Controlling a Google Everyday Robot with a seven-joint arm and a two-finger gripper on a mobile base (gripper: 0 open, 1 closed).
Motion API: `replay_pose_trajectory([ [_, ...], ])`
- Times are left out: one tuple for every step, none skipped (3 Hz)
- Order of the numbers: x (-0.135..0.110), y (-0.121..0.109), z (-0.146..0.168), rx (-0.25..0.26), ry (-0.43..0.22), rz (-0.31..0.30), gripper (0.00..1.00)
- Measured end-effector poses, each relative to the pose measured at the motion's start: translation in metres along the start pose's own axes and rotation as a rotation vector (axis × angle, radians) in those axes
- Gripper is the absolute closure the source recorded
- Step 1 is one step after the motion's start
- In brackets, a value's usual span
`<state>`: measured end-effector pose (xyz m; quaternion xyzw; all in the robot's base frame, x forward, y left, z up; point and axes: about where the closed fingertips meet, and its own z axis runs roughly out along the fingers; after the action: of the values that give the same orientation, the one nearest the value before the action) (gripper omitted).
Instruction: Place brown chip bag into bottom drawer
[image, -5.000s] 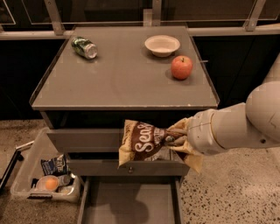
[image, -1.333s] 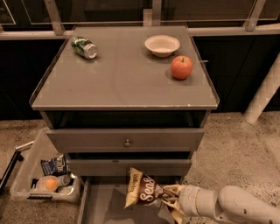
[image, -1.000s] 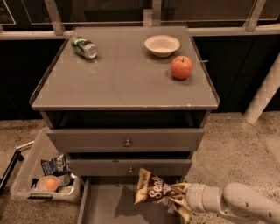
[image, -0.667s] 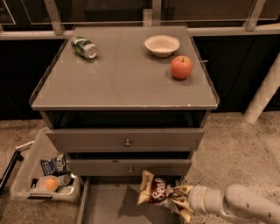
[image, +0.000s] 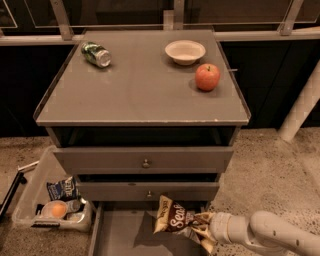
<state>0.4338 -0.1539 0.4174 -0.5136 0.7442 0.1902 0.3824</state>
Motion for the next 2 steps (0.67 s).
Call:
replay_pose_trajectory([
  [0.02,-0.005,0.04,0.009,0.002,-0.02,1.0],
  [0.039,-0.007,0.075,0.026,0.0,-0.06,1.0],
])
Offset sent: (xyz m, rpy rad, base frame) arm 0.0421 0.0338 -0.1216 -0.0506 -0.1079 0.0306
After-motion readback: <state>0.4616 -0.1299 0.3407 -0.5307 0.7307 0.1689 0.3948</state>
